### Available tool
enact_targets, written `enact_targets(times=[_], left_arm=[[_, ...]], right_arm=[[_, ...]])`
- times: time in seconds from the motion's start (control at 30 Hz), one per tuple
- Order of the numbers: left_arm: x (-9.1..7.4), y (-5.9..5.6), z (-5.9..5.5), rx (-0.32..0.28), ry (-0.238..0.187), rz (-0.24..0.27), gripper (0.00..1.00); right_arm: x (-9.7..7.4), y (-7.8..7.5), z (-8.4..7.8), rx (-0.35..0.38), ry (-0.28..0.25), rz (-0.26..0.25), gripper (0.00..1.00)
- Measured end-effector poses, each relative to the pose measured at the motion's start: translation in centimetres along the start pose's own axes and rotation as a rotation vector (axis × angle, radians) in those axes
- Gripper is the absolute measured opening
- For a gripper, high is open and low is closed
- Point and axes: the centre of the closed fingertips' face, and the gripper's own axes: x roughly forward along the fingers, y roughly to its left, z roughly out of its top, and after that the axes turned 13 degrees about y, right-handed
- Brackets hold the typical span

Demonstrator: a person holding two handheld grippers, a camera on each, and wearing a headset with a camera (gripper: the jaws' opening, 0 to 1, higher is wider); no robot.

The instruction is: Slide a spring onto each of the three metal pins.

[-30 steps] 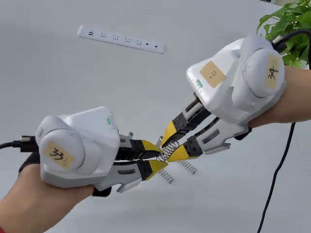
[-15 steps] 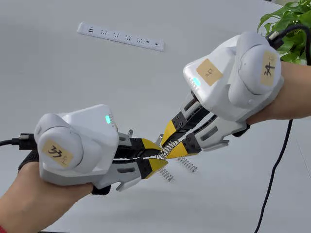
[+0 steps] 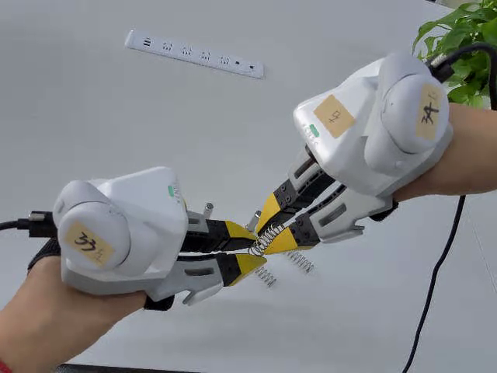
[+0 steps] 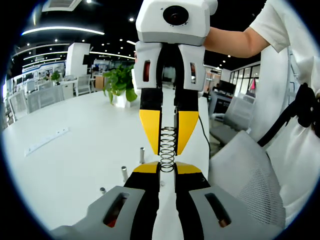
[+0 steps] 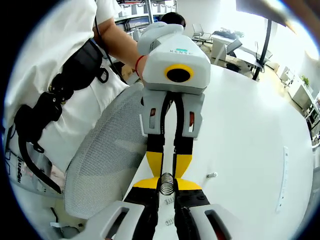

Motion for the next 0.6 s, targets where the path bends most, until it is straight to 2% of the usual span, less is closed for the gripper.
enact_targets(times=[0.2, 0.37, 0.6], left_arm=[[-0.2, 0.0, -0.2, -0.003, -0.006, 0.000, 0.08], [-0.6, 0.2, -0.7, -0.018, -0.005, 0.007, 0.14], [-1.5, 0.8, -2.1, -0.037, 0.008, 0.035, 0.18]], right_arm=[[0.0, 0.0, 0.3, 0.015, -0.009, 0.000, 0.07], [-0.2, -0.2, 0.3, 0.026, -0.010, -0.013, 0.07], [-0.4, -1.0, 0.3, 0.052, -0.020, -0.045, 0.07]])
